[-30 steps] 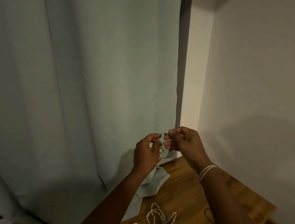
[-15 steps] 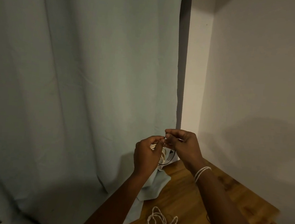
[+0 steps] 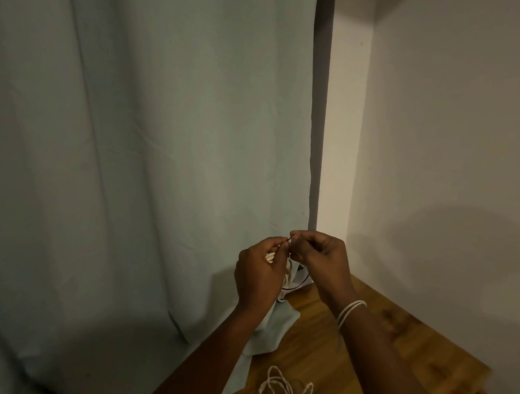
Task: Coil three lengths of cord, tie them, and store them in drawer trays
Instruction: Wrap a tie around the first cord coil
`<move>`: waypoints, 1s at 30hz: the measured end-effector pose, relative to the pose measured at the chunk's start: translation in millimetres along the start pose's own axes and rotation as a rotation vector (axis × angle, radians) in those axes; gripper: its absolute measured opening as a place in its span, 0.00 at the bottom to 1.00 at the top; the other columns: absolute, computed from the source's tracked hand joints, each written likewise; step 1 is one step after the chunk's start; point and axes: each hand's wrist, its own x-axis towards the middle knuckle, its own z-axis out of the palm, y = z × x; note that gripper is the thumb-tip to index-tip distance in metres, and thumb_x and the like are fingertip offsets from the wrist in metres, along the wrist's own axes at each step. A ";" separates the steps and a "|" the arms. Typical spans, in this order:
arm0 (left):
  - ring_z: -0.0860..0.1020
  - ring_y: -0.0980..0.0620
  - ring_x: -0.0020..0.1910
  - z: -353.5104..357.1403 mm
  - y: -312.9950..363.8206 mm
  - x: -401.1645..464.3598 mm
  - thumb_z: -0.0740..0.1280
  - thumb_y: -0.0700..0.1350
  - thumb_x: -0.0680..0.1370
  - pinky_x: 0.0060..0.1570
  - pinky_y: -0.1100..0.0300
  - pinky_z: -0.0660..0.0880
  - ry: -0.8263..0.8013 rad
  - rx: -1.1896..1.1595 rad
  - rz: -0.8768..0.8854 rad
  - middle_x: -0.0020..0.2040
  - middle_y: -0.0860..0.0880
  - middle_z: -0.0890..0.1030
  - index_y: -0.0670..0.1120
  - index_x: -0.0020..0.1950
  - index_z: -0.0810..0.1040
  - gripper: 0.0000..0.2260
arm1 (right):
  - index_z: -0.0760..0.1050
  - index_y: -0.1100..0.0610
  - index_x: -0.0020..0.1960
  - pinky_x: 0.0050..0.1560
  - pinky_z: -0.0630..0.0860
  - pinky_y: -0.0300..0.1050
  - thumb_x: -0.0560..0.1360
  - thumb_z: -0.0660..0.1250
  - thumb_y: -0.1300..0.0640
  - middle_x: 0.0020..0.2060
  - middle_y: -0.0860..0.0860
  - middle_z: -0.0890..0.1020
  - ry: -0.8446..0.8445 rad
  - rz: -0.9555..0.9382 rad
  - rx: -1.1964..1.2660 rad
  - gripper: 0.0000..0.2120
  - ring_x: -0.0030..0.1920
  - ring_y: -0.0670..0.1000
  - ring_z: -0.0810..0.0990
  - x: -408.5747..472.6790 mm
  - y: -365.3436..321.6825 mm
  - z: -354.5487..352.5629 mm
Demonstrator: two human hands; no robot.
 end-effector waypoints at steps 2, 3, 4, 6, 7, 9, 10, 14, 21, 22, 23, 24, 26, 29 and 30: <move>0.83 0.57 0.44 0.3 0.3 0.1 0.68 0.51 0.78 0.45 0.61 0.82 0.003 0.007 0.002 0.47 0.53 0.86 0.49 0.54 0.85 0.10 | 0.85 0.55 0.50 0.44 0.83 0.42 0.77 0.69 0.62 0.45 0.51 0.87 -0.015 -0.006 -0.001 0.06 0.44 0.50 0.86 -0.6 -0.5 1.4; 0.83 0.57 0.43 0.8 -0.4 -0.3 0.68 0.51 0.78 0.45 0.60 0.82 0.005 0.010 0.004 0.47 0.53 0.86 0.49 0.54 0.85 0.10 | 0.84 0.55 0.50 0.45 0.83 0.42 0.77 0.69 0.62 0.45 0.51 0.87 -0.017 -0.006 -0.007 0.06 0.44 0.50 0.86 -0.5 0.0 2.2; 0.83 0.57 0.43 1.6 -1.4 -0.9 0.68 0.51 0.78 0.45 0.60 0.82 0.006 0.011 0.005 0.47 0.53 0.86 0.49 0.54 0.85 0.10 | 0.84 0.56 0.50 0.45 0.83 0.43 0.77 0.69 0.62 0.46 0.51 0.87 -0.012 0.000 -0.010 0.06 0.45 0.50 0.86 -0.3 1.0 3.1; 0.84 0.56 0.43 3.6 -3.3 -2.1 0.68 0.51 0.78 0.45 0.59 0.82 0.005 0.007 -0.009 0.47 0.53 0.86 0.49 0.54 0.85 0.10 | 0.85 0.56 0.51 0.45 0.83 0.42 0.77 0.69 0.61 0.47 0.51 0.86 0.015 0.024 -0.005 0.06 0.45 0.51 0.86 -0.3 2.6 4.6; 0.84 0.56 0.43 4.7 -3.7 -2.5 0.68 0.51 0.78 0.45 0.58 0.82 0.005 0.005 -0.017 0.47 0.53 0.86 0.49 0.54 0.85 0.10 | 0.85 0.56 0.50 0.45 0.83 0.42 0.77 0.69 0.60 0.46 0.50 0.86 0.026 0.033 0.003 0.06 0.45 0.51 0.86 -0.5 3.3 4.9; 0.84 0.56 0.43 6.2 -3.0 -2.9 0.68 0.52 0.78 0.45 0.59 0.82 0.007 0.008 -0.023 0.47 0.53 0.86 0.49 0.54 0.85 0.11 | 0.85 0.56 0.50 0.44 0.83 0.41 0.77 0.69 0.60 0.46 0.51 0.87 0.034 0.046 0.028 0.06 0.45 0.50 0.86 -1.0 4.5 4.6; 0.84 0.56 0.43 6.6 -2.4 -2.9 0.68 0.52 0.78 0.45 0.59 0.82 0.008 0.010 -0.021 0.47 0.53 0.86 0.49 0.54 0.85 0.11 | 0.85 0.56 0.50 0.44 0.83 0.41 0.77 0.69 0.60 0.45 0.51 0.87 0.036 0.050 0.041 0.06 0.45 0.50 0.86 -1.3 4.9 4.5; 0.84 0.55 0.43 7.9 0.2 -2.7 0.68 0.51 0.78 0.45 0.61 0.81 0.017 0.015 0.010 0.46 0.52 0.87 0.48 0.53 0.85 0.11 | 0.85 0.56 0.51 0.44 0.82 0.40 0.77 0.70 0.59 0.45 0.51 0.87 0.044 0.061 0.054 0.06 0.46 0.50 0.86 -0.3 5.1 4.9; 0.84 0.55 0.42 9.3 3.5 -2.4 0.68 0.51 0.78 0.42 0.63 0.80 0.034 0.014 0.036 0.46 0.52 0.87 0.47 0.53 0.85 0.10 | 0.84 0.60 0.51 0.46 0.83 0.43 0.77 0.69 0.59 0.44 0.54 0.87 0.069 0.133 0.161 0.07 0.45 0.52 0.86 0.8 4.3 4.6; 0.84 0.54 0.41 9.4 3.2 -2.8 0.68 0.50 0.78 0.42 0.64 0.79 0.033 0.017 0.040 0.45 0.51 0.87 0.47 0.53 0.85 0.10 | 0.84 0.60 0.51 0.46 0.83 0.44 0.77 0.70 0.60 0.44 0.55 0.87 0.075 0.130 0.148 0.07 0.46 0.53 0.86 1.3 5.0 4.9; 0.84 0.54 0.41 9.8 3.3 -3.3 0.68 0.50 0.78 0.41 0.65 0.79 0.034 0.020 0.046 0.45 0.51 0.87 0.47 0.53 0.85 0.10 | 0.85 0.60 0.51 0.47 0.83 0.46 0.77 0.70 0.59 0.44 0.55 0.87 0.083 0.124 0.127 0.07 0.46 0.54 0.86 1.9 5.6 5.1; 0.84 0.54 0.41 10.4 3.6 -3.8 0.69 0.50 0.77 0.41 0.65 0.78 0.037 0.022 0.054 0.45 0.51 0.87 0.47 0.53 0.85 0.10 | 0.85 0.59 0.51 0.48 0.84 0.47 0.77 0.70 0.59 0.44 0.55 0.87 0.089 0.115 0.100 0.06 0.46 0.54 0.86 2.4 6.5 5.3; 0.84 0.54 0.40 11.7 4.2 -4.4 0.69 0.49 0.77 0.41 0.66 0.77 0.044 0.021 0.073 0.44 0.50 0.87 0.46 0.52 0.85 0.09 | 0.85 0.58 0.50 0.49 0.84 0.50 0.77 0.70 0.58 0.44 0.54 0.87 0.089 0.096 0.052 0.07 0.46 0.54 0.86 3.8 8.5 5.2; 0.84 0.54 0.40 12.0 4.6 -4.4 0.68 0.50 0.77 0.41 0.65 0.78 0.054 0.026 0.076 0.44 0.50 0.87 0.46 0.52 0.85 0.10 | 0.85 0.58 0.51 0.51 0.84 0.52 0.77 0.70 0.57 0.44 0.55 0.87 0.084 0.094 0.045 0.07 0.46 0.54 0.86 4.5 10.4 4.1; 0.84 0.54 0.40 11.7 4.7 -4.1 0.68 0.50 0.77 0.41 0.64 0.79 0.053 0.029 0.075 0.44 0.50 0.87 0.46 0.52 0.85 0.10 | 0.85 0.58 0.50 0.50 0.84 0.51 0.77 0.70 0.57 0.43 0.55 0.87 0.080 0.092 0.048 0.07 0.46 0.54 0.86 4.1 10.5 3.7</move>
